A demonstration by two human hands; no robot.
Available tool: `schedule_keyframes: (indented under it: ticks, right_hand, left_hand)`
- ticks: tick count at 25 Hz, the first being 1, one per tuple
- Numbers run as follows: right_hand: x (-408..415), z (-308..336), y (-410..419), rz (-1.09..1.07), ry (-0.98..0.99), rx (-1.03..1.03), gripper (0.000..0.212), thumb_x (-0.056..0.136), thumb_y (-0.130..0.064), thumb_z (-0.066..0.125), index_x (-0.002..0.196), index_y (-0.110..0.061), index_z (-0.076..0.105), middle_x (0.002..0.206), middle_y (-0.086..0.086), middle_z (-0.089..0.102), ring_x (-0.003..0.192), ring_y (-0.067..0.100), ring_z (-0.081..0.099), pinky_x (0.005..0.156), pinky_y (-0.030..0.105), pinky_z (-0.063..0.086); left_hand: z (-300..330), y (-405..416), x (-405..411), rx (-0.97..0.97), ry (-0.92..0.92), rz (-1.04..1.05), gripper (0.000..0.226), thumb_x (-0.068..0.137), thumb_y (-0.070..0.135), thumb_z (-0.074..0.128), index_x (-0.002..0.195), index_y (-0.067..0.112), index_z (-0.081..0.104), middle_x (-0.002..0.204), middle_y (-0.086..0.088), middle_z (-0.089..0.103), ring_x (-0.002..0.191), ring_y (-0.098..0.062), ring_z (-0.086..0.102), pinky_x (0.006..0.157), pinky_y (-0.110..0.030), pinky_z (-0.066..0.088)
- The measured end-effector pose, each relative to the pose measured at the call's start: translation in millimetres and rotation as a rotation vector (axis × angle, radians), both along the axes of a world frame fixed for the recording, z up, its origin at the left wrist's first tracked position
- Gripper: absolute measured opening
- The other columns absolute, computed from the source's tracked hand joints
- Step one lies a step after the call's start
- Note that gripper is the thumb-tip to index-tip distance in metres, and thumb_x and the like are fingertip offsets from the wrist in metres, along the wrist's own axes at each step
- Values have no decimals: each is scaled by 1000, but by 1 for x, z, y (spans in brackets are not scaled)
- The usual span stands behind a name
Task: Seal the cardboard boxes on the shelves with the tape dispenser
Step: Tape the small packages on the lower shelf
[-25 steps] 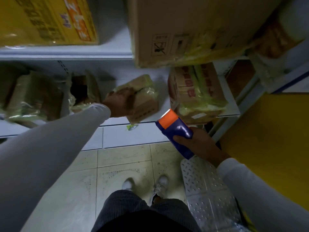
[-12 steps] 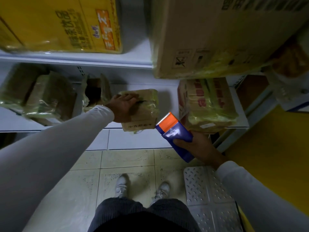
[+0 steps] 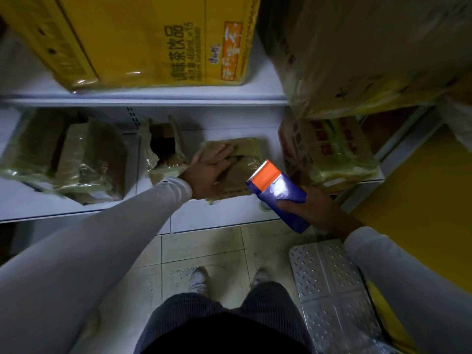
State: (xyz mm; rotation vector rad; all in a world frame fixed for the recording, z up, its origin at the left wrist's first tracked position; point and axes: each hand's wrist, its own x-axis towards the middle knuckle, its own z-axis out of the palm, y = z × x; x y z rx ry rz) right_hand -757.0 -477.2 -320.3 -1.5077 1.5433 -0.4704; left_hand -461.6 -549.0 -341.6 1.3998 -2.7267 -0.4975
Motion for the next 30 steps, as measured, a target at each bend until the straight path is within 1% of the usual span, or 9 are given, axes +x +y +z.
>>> schedule_keyframes:
  ticks: [3,5,7,10,13,18,24,27,30]
  right_hand:
    - [4,10,-2,68,10,15,20,77,-33,83,88,-23,69,80,-6,75,72,3,68,64,19,51]
    - [5,17,-9,141,-16,46,18,78,-31,82,85,-25,67,77,-16,74,67,-4,67,56,7,45]
    - [5,23,-18,204,-15,64,21,78,-32,82,88,-24,66,82,-14,74,70,1,69,56,7,47]
    - [2,31,-30,288,-18,77,22,77,-33,82,89,-26,65,86,-12,74,75,3,70,58,8,49]
    - [-4,37,-39,341,-25,65,24,74,-33,85,87,-30,66,85,-25,73,77,-5,69,60,6,47]
    - [-12,40,-49,399,8,94,29,73,-40,83,92,-30,64,89,-24,72,80,-4,69,59,6,48]
    - [-6,43,-57,480,91,152,39,69,-50,84,96,-31,63,88,-21,72,82,-3,69,65,12,50]
    - [3,50,-66,487,69,242,46,66,-48,86,98,-21,67,88,-6,76,80,9,73,72,30,58]
    - [6,63,-85,537,76,266,49,67,-46,85,99,-13,70,89,6,77,82,24,74,77,40,57]
  left_hand:
    - [17,13,0,24,314,46,48,91,15,56,138,9,46,145,-14,42,131,-31,42,110,-37,32]
    - [24,25,-6,131,441,153,39,94,8,52,133,5,49,134,-14,54,119,-29,52,98,-21,36]
    - [30,34,-18,326,593,257,36,96,4,48,132,0,48,130,-14,56,116,-24,53,92,-11,35]
    - [37,34,-33,604,803,365,37,99,6,43,135,1,43,128,-12,55,116,-18,53,95,-17,42]
    - [37,36,-47,829,1022,467,30,100,7,40,128,5,50,112,-11,62,96,-14,61,82,-20,53]
    - [35,39,-51,852,1037,546,22,98,-3,40,102,1,62,86,-3,67,75,-4,66,67,-16,52]
    - [28,47,-49,753,1082,657,18,97,4,48,95,-9,61,68,-3,60,58,1,58,59,-11,48]
    - [30,46,-46,689,1075,683,20,95,6,52,80,-1,62,61,0,57,52,2,55,55,-12,47]
    - [36,36,-38,507,991,719,18,94,4,53,84,-4,66,60,6,59,55,0,51,59,-15,44]
